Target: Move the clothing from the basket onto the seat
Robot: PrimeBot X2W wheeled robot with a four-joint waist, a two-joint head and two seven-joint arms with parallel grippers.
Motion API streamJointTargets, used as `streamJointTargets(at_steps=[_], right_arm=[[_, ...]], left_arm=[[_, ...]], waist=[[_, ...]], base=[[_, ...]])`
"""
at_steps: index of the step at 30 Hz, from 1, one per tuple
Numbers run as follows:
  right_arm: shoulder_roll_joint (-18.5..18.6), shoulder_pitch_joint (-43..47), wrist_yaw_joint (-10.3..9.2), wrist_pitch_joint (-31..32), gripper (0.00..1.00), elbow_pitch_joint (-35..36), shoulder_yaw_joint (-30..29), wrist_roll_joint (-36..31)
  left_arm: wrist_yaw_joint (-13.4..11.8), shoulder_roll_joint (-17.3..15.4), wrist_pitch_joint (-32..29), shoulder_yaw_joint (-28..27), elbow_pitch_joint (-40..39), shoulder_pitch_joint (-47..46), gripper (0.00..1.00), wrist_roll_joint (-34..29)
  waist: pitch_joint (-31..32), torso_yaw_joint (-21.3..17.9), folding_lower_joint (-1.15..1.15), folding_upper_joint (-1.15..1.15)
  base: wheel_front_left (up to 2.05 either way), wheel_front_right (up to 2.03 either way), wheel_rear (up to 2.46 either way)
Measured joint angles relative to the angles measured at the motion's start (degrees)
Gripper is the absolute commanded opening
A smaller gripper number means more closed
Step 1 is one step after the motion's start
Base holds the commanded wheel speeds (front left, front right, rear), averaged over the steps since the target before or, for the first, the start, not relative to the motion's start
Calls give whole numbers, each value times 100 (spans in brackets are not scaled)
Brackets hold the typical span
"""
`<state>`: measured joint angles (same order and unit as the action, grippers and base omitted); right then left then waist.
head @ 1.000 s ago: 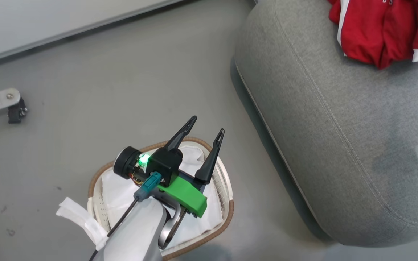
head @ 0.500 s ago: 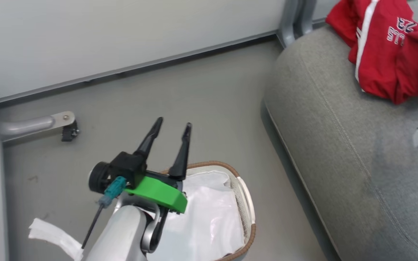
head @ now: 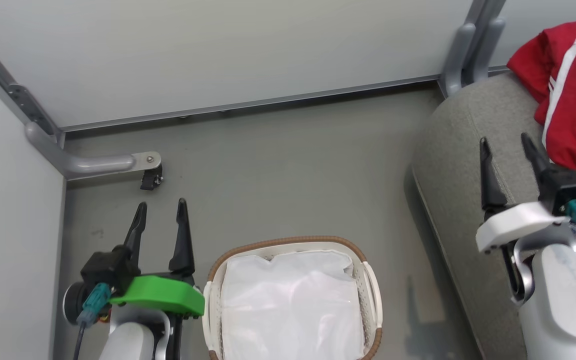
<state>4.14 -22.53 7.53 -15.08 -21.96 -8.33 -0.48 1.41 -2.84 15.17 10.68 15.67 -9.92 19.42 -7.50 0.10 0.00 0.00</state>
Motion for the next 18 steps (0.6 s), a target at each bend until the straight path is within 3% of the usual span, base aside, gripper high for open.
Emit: streamJointTargets(at_steps=[7,18], right_arm=[[-127,572,0,0,100,174,202,-15],[-134,1326,0,0,100,477,303,299]], left_arm=[[-65,0,0,-247,46,479,100,16],[-59,1,0,-143,83,649,100,71]], waist=[[171,155,0,0],[397,345,0,0]], base=[[0,0,0],[0,0,0]])
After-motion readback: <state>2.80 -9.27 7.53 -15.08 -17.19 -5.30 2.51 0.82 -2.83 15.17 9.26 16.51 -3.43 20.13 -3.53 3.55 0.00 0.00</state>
